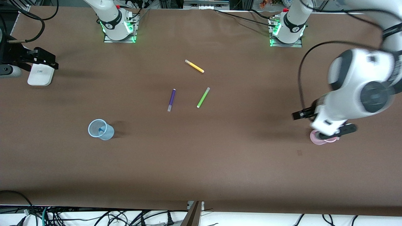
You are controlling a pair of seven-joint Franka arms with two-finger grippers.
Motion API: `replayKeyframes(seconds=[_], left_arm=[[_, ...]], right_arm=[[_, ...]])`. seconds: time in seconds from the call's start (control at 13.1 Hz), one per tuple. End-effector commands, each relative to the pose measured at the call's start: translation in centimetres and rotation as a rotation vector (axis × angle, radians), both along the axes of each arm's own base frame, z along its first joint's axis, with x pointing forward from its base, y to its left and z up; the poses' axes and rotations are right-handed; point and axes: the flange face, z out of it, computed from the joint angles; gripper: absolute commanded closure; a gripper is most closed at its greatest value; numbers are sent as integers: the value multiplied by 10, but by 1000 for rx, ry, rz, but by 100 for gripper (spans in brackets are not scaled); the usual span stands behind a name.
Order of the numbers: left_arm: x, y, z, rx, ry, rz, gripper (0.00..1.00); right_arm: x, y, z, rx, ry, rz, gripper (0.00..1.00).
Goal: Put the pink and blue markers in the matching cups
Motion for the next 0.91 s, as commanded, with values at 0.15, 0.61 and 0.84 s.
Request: replayKeyframes(seconds=[0.15, 0.61, 0.84], left_arm=[[-45, 57, 91, -76, -117, -191, 0], [-86, 58, 82, -11, -243, -204, 0], [-87, 54, 81, -12, -231, -212, 0]], right_arm=[[1, -5, -3, -15, 15, -22, 0], [10, -8, 1, -20, 6, -16, 0], [12, -8, 0, -20, 9, -16, 0]])
